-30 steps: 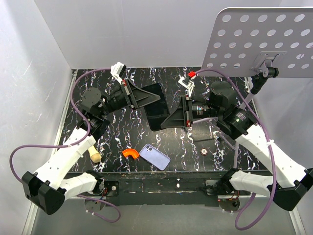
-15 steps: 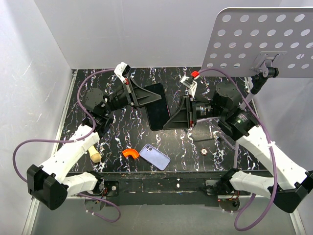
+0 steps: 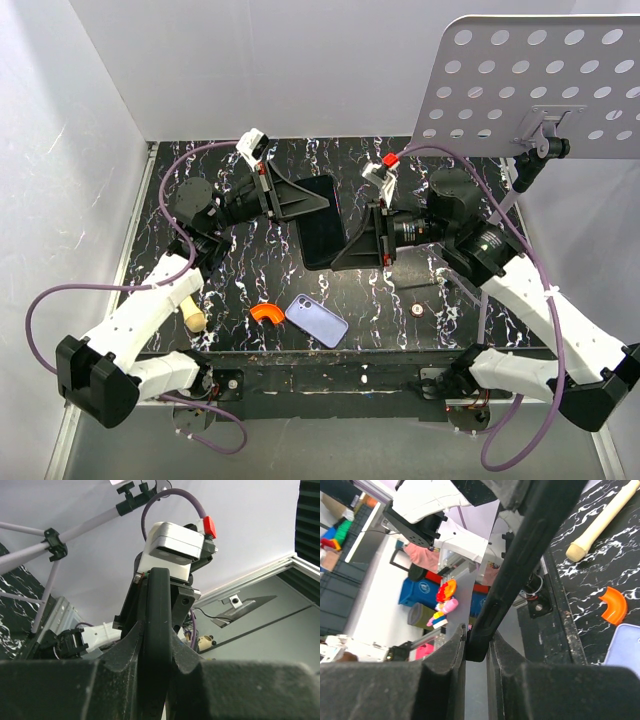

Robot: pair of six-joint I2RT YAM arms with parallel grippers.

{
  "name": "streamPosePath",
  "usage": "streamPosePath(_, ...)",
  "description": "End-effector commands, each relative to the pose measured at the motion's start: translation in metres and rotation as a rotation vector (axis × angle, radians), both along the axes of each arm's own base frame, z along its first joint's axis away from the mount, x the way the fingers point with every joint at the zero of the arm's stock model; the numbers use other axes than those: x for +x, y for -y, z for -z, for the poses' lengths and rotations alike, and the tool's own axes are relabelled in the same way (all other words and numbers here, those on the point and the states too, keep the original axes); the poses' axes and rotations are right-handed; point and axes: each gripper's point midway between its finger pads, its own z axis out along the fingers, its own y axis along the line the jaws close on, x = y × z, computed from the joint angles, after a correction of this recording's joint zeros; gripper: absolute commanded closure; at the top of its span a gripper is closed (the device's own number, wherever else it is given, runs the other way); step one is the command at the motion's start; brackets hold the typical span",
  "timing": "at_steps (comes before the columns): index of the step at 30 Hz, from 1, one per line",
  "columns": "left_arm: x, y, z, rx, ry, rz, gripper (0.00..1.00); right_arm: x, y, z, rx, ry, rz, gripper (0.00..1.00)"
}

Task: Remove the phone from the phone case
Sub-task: Remove the phone case from the phone.

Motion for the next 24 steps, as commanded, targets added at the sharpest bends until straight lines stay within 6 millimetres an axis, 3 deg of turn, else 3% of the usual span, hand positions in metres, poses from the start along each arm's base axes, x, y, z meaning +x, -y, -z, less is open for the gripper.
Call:
streamPosePath(1, 0.008, 0.0, 0.007, -0.016, -0.253, 0.012, 1.0, -0.008, 0.002, -0.04, 0.16, 0.425, 0.018, 0.99)
streamPosePath(6, 0.016, 0.002, 0.034, -0.026, -0.378, 0.007, 1.0, -0.015, 0.002, -0.067, 0.223, 0.522, 0.023, 0.99)
streamPosePath(18, 0.025, 0.01, 0.053, -0.035, -0.471, 0.056, 1.0, -0.027, -0.003, -0.115, 0.33, 0.658, -0.069, 0.99)
streamPosePath(24, 0.033, 0.013, 0.057, -0.04, -0.494, 0.059, 1.0, -0.023, -0.012, -0.117, 0.331, 0.672, -0.101, 0.99)
